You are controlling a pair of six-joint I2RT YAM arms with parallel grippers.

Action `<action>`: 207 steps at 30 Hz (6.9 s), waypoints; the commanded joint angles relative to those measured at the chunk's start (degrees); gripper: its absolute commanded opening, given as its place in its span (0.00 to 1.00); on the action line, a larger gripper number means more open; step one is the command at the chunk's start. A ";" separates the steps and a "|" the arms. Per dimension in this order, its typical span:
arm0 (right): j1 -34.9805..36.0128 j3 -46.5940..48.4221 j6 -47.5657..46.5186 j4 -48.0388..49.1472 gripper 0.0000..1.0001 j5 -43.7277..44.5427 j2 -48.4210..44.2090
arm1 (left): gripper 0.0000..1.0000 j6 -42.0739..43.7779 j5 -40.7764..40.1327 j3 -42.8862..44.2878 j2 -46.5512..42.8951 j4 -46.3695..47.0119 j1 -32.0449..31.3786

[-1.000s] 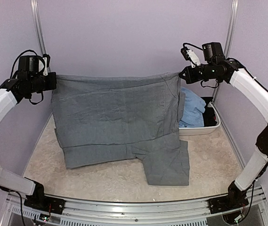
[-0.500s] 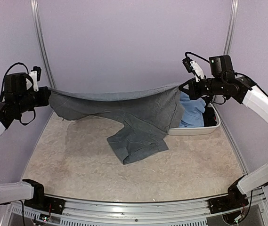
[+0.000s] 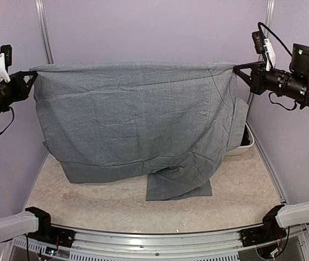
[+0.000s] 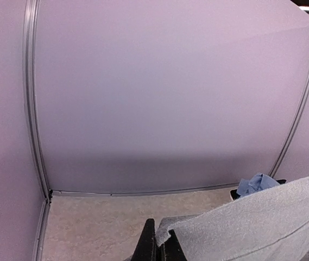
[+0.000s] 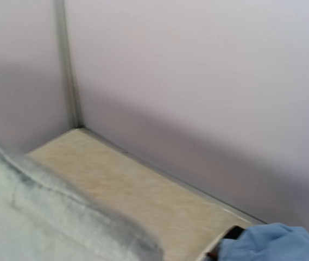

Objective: Fold and stack the long sleeve shirts
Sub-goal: Flatten out the crumpled shirt at the center of the board, then pick up the flattened shirt from the center of the board.

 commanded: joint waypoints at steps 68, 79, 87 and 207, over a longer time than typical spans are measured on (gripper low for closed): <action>1.68 -2.37 1.02 -3.56 0.00 5.93 22.48 | 0.01 -2.31 1.02 -7.91 21.51 2.67 4.51; -2.90 10.55 -0.11 0.86 0.00 2.61 37.37 | 0.00 -5.56 7.84 -4.74 32.77 8.13 7.07; -6.85 29.06 0.14 -4.15 0.00 1.07 52.85 | 0.01 -6.75 8.48 2.87 44.27 9.29 8.34; 50.80 -23.10 16.45 -11.99 0.00 0.71 11.57 | 0.96 9.37 -4.87 -26.76 24.70 11.20 -20.51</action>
